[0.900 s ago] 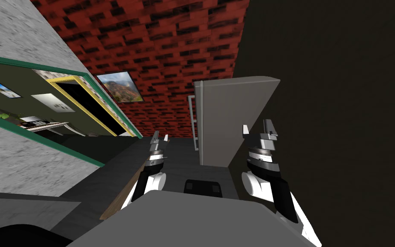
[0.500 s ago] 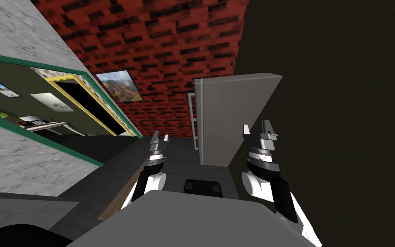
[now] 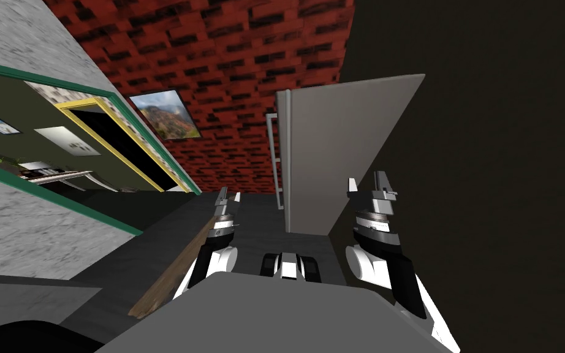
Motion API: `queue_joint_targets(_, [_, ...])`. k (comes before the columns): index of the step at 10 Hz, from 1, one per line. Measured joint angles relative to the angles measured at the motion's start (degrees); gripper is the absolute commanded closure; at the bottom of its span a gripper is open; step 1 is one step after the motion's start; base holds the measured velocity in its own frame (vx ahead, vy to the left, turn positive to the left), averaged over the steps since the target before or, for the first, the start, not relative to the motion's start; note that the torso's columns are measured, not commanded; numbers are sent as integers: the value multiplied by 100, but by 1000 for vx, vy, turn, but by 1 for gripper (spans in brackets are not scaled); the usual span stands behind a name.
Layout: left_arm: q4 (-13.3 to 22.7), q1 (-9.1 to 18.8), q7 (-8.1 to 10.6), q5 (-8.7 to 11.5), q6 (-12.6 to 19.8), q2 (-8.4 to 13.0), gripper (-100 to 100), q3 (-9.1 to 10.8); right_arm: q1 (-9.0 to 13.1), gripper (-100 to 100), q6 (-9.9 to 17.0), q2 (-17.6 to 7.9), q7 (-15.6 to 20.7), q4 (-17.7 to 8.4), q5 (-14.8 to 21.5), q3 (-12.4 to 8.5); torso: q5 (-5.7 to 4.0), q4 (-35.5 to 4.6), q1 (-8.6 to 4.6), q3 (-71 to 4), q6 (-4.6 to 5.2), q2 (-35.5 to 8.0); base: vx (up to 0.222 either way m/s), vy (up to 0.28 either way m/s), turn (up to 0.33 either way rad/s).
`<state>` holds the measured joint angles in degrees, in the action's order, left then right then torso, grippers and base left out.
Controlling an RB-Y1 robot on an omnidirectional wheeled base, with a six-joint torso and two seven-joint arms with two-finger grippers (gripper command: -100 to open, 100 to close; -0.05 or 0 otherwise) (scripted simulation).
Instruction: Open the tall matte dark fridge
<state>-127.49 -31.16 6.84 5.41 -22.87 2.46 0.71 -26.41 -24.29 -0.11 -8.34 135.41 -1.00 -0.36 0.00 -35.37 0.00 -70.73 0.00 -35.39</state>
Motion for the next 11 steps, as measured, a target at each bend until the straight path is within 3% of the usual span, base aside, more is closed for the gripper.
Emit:
queue_joint_targets(1, [0, 0, 0, 0, 0, 0, 0, 0, 0, -100, 0, 0, 0, 0, 0, 0, 0, -423, 0, -846, 0, -423, 20, 19, -42])
queue_joint_targets(3, [3, -1, 0, 0, 1, -1, 0, 0, 16, -100, -7, -262, 83, -51, -16, -62, 3, -665, 10, -1359, 0, -659, 48, 55, -81])
queue_joint_targets(11, [3, -1, 0, 0, 1, -1, 0, -1, 144, -100, -150, -1529, 945, -430, -75, -448, 1, -692, 2, -1382, -2, -693, 69, 85, -101])
